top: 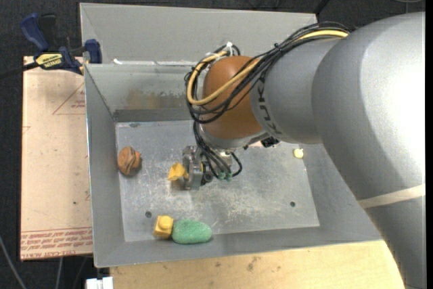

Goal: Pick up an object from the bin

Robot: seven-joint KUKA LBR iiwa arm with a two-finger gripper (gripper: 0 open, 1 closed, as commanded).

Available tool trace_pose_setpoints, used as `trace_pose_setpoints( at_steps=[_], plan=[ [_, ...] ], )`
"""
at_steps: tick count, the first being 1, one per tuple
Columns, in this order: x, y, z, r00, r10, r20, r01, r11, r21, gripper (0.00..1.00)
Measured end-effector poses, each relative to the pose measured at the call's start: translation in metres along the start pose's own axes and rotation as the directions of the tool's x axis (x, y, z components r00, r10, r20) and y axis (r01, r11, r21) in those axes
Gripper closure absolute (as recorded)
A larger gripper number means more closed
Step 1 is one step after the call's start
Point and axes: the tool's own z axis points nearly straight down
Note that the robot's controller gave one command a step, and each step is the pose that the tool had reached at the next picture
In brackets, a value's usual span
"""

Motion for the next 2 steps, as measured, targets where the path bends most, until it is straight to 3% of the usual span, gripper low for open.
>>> trace_pose_setpoints(
  at_steps=[1,2],
  plan=[
    [0.002,-0.001,-0.021,1.000,0.002,-0.008,-0.002,1.000,0.002,1.00],
    [0.001,0.000,-0.043,1.000,0.002,-0.002,-0.002,1.000,0.000,1.00]
  ],
)
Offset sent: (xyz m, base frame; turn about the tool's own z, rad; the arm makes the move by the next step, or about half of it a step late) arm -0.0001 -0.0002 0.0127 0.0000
